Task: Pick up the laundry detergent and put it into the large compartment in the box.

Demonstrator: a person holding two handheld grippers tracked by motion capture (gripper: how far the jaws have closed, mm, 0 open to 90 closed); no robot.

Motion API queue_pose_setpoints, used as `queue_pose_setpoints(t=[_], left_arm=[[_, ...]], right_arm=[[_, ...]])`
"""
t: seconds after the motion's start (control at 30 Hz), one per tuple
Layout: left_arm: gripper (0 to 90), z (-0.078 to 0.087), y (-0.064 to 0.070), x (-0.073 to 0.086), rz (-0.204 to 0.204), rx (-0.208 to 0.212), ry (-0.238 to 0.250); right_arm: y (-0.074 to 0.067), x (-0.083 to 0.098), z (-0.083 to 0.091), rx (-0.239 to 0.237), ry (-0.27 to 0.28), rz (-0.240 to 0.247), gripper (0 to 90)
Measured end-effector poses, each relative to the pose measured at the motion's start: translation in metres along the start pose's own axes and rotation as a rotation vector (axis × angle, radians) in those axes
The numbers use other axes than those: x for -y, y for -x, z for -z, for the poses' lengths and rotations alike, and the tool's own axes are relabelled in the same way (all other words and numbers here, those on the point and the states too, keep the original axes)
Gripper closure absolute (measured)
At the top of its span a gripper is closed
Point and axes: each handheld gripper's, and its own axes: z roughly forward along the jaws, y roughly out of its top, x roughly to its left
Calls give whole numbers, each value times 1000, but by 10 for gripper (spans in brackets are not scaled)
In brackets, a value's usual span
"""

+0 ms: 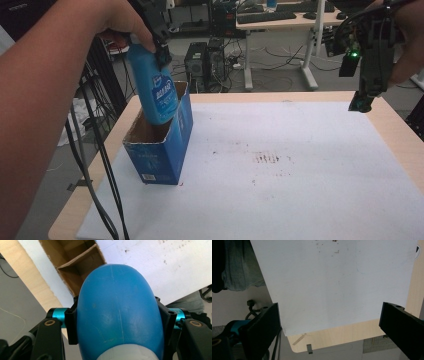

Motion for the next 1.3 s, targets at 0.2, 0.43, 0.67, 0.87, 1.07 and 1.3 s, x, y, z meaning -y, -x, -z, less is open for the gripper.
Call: queue_pose_setpoints(t=[0.2, 0.43, 0.67, 0.87, 1.07, 1.3], left_arm=[[371, -3, -11, 1, -29, -8, -1], [370, -22, -19, 1, -105, -33, -10], [370, -48, -29, 4, -139, -34, -26], [370, -73, -34, 5, -189, -23, -41], [371, -93, -34, 6, -213, -18, -59], [370, -115, -30, 4, -316, -31, -94]], right_arm=[[1, 2, 0, 1, 1, -14, 26], [3, 3, -1, 1, 4, -19, 26], [3, 2, -2, 5, -4, -21, 26], [3, -1, -3, 2, -1, -15, 26], [4, -3, -4, -3, -6, -11, 26], [7, -4, -4, -6, 1, -6, 26]])
